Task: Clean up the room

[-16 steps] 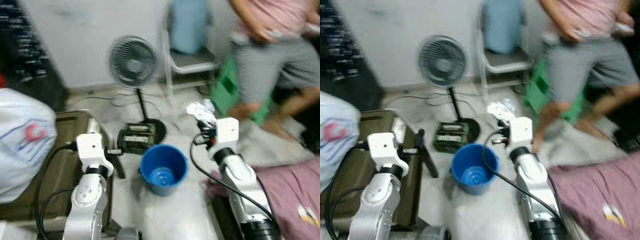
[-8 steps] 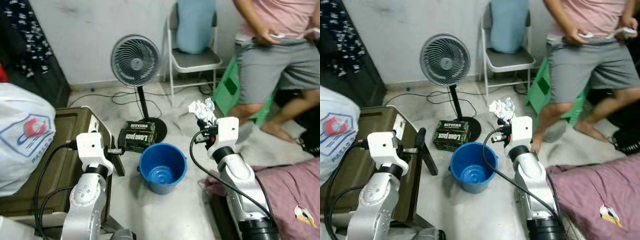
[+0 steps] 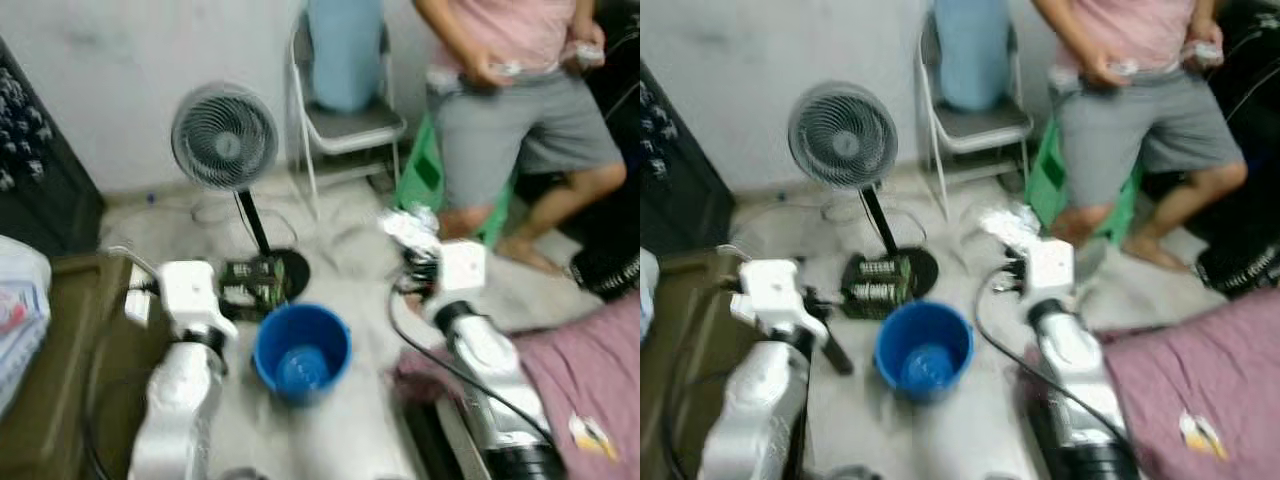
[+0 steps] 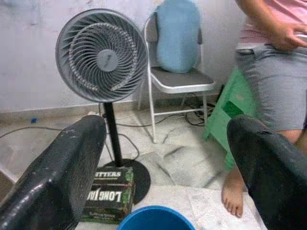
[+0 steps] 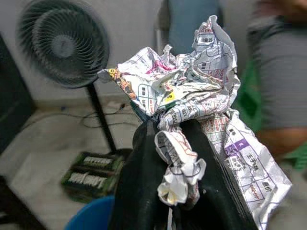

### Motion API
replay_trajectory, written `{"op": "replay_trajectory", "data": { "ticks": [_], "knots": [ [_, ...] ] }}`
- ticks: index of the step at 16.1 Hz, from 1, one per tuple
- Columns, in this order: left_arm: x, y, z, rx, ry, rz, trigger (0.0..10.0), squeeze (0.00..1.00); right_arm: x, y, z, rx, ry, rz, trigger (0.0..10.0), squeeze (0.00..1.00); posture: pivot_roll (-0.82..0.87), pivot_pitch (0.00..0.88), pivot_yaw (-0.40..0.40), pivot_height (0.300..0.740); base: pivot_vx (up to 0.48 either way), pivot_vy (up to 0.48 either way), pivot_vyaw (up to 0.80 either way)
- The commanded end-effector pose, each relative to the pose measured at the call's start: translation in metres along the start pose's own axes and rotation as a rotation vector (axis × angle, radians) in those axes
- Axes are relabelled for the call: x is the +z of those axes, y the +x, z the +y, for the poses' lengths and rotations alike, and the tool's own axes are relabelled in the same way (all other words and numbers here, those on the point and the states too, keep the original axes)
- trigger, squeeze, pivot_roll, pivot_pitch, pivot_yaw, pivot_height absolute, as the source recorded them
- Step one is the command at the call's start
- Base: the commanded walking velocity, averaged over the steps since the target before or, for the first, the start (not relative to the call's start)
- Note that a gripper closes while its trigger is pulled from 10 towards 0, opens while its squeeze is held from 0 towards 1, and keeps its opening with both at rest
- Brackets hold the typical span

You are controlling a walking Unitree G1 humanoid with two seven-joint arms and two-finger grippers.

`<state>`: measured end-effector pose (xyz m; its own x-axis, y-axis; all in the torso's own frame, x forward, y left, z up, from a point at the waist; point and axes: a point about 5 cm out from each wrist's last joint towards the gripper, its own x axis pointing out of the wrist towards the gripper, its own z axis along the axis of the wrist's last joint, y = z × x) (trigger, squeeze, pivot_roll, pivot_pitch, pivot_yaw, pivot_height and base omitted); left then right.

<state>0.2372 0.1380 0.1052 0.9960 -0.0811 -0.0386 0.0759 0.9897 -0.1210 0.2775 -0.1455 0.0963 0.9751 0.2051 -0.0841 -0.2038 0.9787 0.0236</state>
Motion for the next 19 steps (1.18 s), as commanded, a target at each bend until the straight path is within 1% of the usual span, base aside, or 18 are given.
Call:
{"op": "replay_trajectory", "data": {
  "ticks": [1, 5, 6, 7, 16, 17, 19],
  "knots": [
    [0.0021, -0.002, 0.0114, 0.038, 0.016, -0.006, 10.0, 0.0, 0.0098, 0.0062, 0.015, 0.049, 0.009, -0.039, 10.0, 0.0, -0.02, 0.015, 0.001, 0.74, 0.304, 0.0, 0.0],
    [0.0015, -0.0021, 0.0112, 0.042, 0.02, -0.004, 10.0, 0.0, 0.0095, 0.0062, 0.0147, 0.053, 0.006, -0.038, 10.0, 0.0, -0.02, 0.01, -0.002, 0.74, 0.267, 0.0, 0.0],
    [0.0012, -0.0019, 0.0114, 0.046, 0.022, -0.001, 10.0, 0.0, 0.0096, 0.0063, 0.0149, 0.055, 0.005, -0.039, 10.0, 0.0, -0.02, 0.01, -0.002, 0.74, 0.0, 0.0, 0.0],
    [0.0, -0.0014, 0.012, 0.059, 0.036, 0.007, 10.0, 0.0, 0.0096, 0.0066, 0.0154, 0.058, 0.002, -0.04, 10.0, 0.0, -0.02, 0.009, -0.003, 0.74, 0.0, 0.0, 0.8],
    [0.0004, -0.0007, 0.0116, 0.056, 0.033, 0.002, 10.0, 0.0, 0.0086, 0.0075, 0.0156, 0.053, 0.0, -0.037, 10.0, 0.0, -0.02, 0.01, -0.005, 0.74, 0.0, 0.0, 0.79],
    [0.0006, -0.0009, 0.0114, 0.052, 0.031, 0.0, 10.0, 0.0, 0.0085, 0.0075, 0.0157, 0.053, -0.001, -0.036, 10.0, 0.0, -0.02, 0.01, -0.005, 0.74, 0.0, 0.0, 0.51],
    [0.0013, -0.0012, 0.011, 0.044, 0.026, -0.006, 10.0, 0.0, 0.0081, 0.0079, 0.0151, 0.046, 0.002, -0.033, 10.0, 0.0, -0.02, 0.01, -0.006, 0.74, 0.0, 0.0, 0.0]
  ]
}}
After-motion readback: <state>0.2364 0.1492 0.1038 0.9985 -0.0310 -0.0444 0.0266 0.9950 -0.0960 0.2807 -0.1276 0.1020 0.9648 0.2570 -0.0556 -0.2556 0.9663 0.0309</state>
